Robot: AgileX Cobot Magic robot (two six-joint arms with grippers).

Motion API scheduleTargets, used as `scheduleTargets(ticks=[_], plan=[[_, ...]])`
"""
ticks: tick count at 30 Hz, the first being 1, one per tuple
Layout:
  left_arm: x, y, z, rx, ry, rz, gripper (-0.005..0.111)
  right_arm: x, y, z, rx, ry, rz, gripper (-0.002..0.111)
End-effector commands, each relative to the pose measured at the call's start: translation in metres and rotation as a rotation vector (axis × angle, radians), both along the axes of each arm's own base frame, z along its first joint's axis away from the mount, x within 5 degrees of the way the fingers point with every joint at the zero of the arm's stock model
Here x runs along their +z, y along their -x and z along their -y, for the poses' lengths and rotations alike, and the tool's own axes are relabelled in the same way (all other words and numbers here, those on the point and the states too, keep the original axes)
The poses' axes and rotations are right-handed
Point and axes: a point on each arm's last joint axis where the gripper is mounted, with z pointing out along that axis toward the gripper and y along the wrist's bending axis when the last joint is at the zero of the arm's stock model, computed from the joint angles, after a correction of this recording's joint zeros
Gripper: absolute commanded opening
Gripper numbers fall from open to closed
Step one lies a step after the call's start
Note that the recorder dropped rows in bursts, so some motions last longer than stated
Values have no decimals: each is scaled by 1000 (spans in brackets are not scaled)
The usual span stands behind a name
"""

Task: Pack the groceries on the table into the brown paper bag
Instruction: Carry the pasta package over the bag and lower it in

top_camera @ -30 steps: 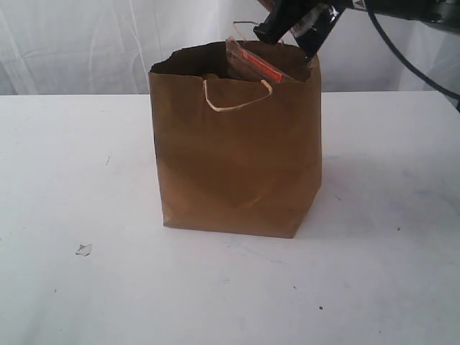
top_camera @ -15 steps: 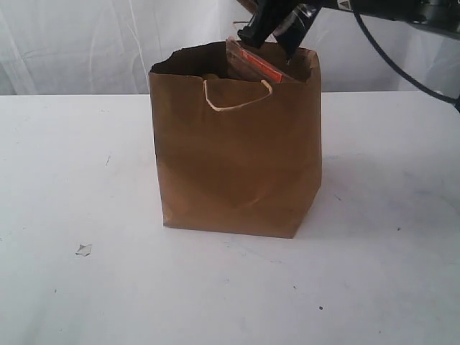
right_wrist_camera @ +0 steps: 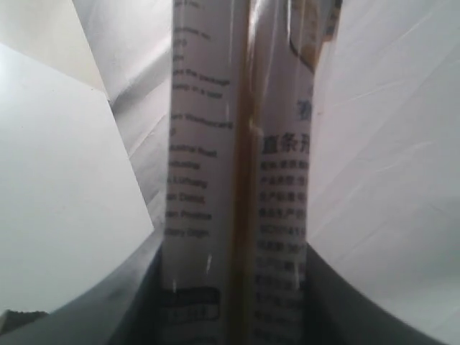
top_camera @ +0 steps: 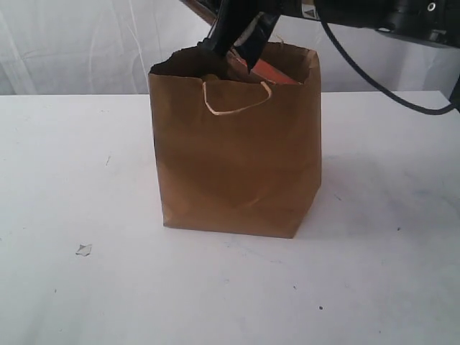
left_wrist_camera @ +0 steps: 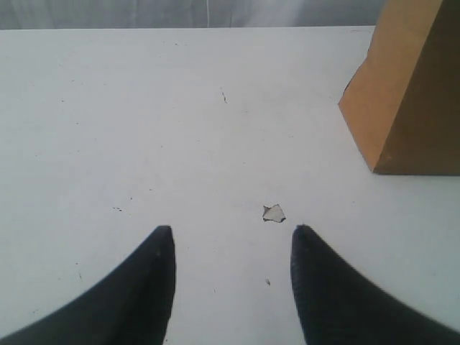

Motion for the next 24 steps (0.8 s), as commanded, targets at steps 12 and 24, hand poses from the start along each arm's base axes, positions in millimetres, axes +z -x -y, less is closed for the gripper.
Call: scheduleTargets(ticks=[12, 24], plan=[[-1, 0, 0, 1, 3, -4, 53, 31, 18, -15, 103, -117, 29, 0], [-1, 0, 0, 1, 3, -4, 53, 8, -7, -37, 113, -94, -20, 0]])
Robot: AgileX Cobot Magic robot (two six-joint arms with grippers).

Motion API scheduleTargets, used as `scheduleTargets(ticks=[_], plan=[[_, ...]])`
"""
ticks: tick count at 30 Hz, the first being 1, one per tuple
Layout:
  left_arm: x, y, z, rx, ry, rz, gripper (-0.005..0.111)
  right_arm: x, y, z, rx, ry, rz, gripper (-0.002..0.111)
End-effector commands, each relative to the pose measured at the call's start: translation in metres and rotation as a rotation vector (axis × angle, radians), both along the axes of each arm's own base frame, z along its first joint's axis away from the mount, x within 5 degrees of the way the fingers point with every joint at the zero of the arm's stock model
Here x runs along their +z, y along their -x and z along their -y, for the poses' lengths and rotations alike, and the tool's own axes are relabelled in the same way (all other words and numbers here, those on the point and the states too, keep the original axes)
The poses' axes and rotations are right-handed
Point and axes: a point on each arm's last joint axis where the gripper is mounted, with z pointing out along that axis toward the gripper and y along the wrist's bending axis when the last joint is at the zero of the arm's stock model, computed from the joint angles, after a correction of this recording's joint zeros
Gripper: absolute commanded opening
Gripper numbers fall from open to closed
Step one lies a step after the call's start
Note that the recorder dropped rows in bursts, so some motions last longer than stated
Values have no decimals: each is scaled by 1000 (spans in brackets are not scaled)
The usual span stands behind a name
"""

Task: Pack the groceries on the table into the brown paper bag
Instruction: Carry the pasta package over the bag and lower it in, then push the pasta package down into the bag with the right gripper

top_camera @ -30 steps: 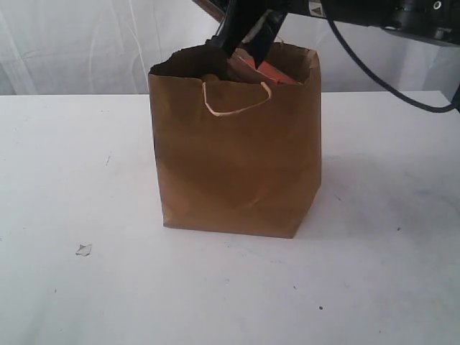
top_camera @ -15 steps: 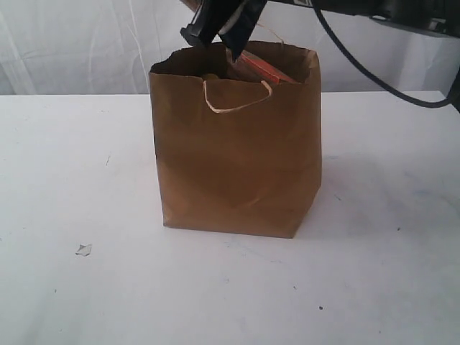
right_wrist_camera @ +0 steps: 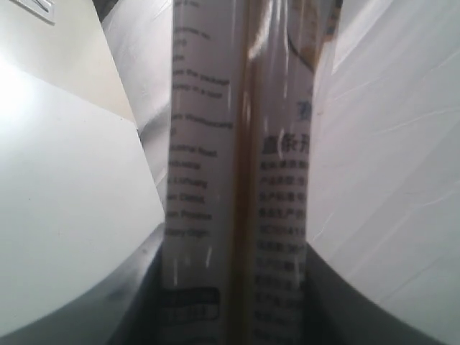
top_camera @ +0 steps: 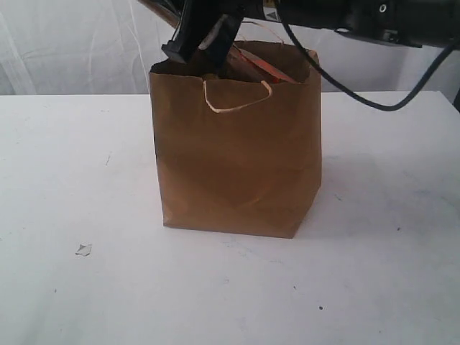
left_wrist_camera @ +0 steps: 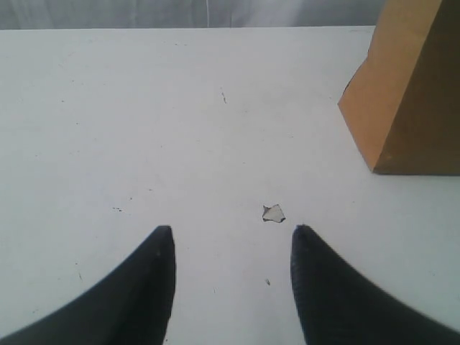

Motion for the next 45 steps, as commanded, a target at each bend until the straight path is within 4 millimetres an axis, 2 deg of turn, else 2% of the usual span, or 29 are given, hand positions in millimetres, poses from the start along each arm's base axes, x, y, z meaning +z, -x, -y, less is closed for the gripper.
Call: scheduleTargets(ticks=[1, 5, 11, 23, 40, 45], plan=[[-1, 0, 0, 1, 3, -4, 53, 10, 1, -8, 28, -72, -14, 0], [-1, 0, 0, 1, 3, -4, 53, 4, 4, -18, 56, -90, -84, 0], [-1, 0, 0, 1, 3, -4, 53, -6, 3, -24, 60, -111, -240, 0], [-1, 0, 0, 1, 3, -4, 53, -9, 1, -23, 32, -216, -483, 0], [-1, 0, 0, 1, 3, -4, 53, -20, -20, -8, -274, -327, -693, 0], [-1, 0, 0, 1, 3, -4, 53, -31, -18, -7, -292, -313, -726, 0]])
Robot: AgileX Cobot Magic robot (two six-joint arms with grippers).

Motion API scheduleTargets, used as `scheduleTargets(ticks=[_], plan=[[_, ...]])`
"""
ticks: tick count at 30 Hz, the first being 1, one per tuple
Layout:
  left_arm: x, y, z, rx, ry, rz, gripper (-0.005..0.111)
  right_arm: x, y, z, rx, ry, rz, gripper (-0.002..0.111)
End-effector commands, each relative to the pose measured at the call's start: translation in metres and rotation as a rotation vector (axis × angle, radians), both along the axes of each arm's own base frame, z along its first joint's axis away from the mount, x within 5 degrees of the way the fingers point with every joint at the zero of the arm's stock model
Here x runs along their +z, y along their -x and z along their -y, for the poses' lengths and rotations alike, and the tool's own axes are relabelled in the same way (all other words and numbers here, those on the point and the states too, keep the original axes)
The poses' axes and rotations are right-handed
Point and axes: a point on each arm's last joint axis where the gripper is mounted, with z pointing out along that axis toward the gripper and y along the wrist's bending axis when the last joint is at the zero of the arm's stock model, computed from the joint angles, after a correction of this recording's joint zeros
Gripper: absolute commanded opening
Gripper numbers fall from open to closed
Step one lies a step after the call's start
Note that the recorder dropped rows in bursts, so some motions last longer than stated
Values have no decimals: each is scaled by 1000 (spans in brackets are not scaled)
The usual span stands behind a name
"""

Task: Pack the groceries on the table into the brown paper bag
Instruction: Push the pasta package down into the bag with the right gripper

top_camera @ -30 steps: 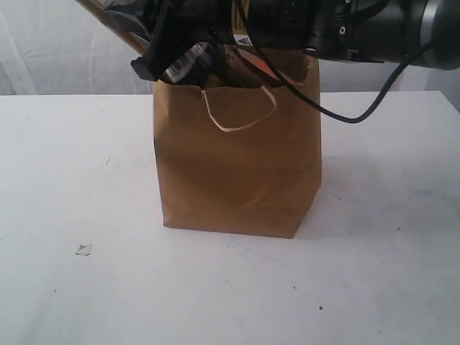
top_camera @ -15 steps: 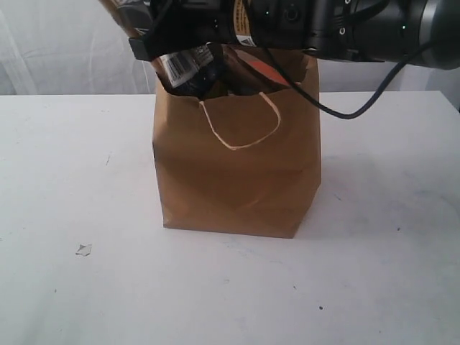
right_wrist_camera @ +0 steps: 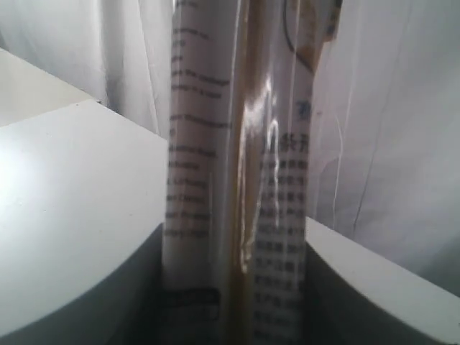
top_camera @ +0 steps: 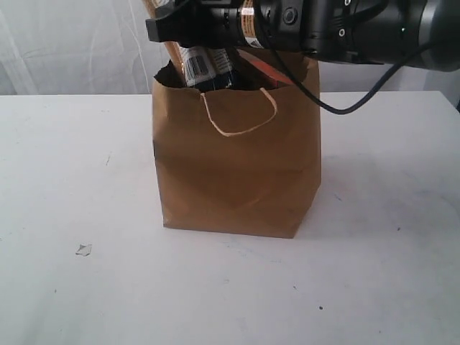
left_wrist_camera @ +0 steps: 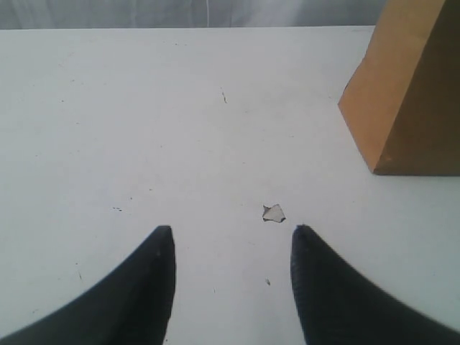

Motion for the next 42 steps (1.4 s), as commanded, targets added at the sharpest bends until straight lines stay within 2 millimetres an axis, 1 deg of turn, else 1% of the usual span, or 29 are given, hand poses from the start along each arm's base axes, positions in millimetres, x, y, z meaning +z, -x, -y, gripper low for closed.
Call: scheduleTargets(ticks=[1, 10, 16, 22, 26, 29, 36, 41, 42], plan=[[-1, 0, 0, 1, 3, -4, 53, 2, 6, 2, 12, -40, -24, 0], [-1, 0, 0, 1, 3, -4, 53, 1, 12, 7, 1, -32, -35, 0], [-1, 0, 0, 1, 3, -4, 53, -4, 7, 14, -93, 5, -52, 0], [-1, 0, 0, 1, 3, -4, 53, -9, 11, 14, -67, 9, -63, 0], [-1, 0, 0, 1, 3, -4, 53, -6, 14, 14, -47, -2, -56, 0], [-1, 0, 0, 1, 3, -4, 53, -3, 16, 14, -36, -10, -49, 5], [-1, 0, 0, 1, 3, -4, 53, 1, 18, 14, -34, -16, -41, 28], [-1, 0, 0, 1, 3, -4, 53, 2, 19, 13, -18, -22, -39, 37], [-1, 0, 0, 1, 3, -4, 53, 2, 19, 13, -15, -23, -38, 40]])
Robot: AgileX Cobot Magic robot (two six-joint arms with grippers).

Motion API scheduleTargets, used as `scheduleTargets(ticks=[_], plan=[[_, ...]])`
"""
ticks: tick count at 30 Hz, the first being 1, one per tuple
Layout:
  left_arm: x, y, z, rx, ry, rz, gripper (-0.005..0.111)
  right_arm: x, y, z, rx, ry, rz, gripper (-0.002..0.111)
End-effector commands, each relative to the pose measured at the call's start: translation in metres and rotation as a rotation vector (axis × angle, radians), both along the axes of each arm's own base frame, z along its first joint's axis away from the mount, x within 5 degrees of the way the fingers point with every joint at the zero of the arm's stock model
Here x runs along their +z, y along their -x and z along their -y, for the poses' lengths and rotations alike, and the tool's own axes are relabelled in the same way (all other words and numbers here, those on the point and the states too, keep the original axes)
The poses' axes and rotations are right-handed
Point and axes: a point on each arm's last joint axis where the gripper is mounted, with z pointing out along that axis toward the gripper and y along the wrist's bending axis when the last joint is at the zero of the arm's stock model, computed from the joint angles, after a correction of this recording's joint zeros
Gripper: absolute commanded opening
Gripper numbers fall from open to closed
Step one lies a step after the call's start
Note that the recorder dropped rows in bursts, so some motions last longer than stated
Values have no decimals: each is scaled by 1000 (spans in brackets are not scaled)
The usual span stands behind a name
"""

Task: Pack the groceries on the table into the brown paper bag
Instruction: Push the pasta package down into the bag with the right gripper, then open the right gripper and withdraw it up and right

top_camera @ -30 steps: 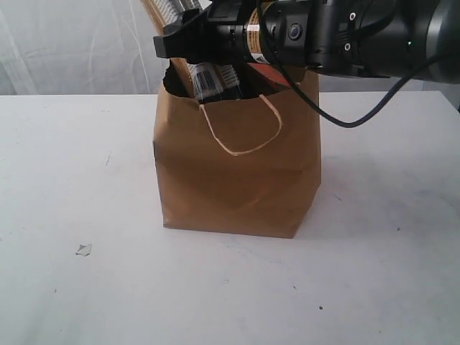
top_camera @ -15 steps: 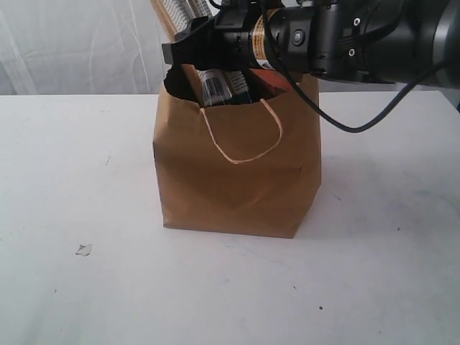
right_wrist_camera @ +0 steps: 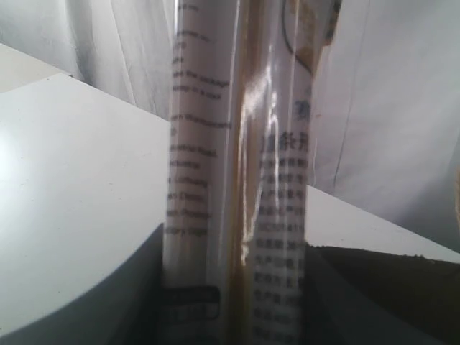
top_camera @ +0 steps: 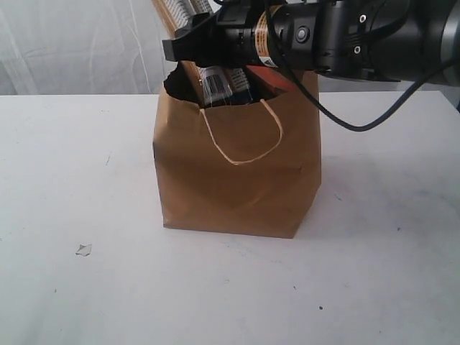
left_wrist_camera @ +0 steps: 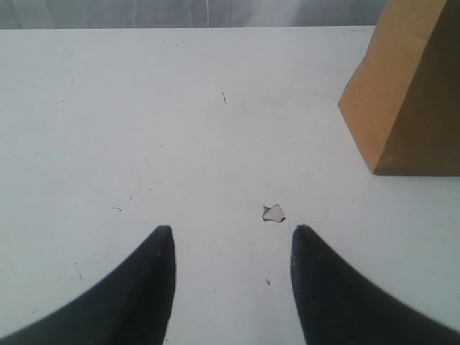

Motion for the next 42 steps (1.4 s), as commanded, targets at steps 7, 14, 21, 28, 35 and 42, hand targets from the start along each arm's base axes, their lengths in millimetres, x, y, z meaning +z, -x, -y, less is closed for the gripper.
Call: scheduleTargets(ticks=[7, 14, 21, 28, 35, 42], plan=[[-1, 0, 0, 1, 3, -4, 53, 16, 9, -1, 59, -57, 29, 60], [-1, 0, 0, 1, 3, -4, 53, 18, 10, 0, 61, -58, 34, 61], [-1, 0, 0, 1, 3, -4, 53, 23, 14, -2, 73, -59, 48, 61], [-1, 0, 0, 1, 3, -4, 53, 27, 22, 11, -3, -22, 60, 60], [-1, 0, 0, 1, 3, -4, 53, 34, 48, 36, -61, 35, 94, 60], [-1, 0, 0, 1, 3, -4, 53, 56, 99, 82, -154, -72, 98, 59]])
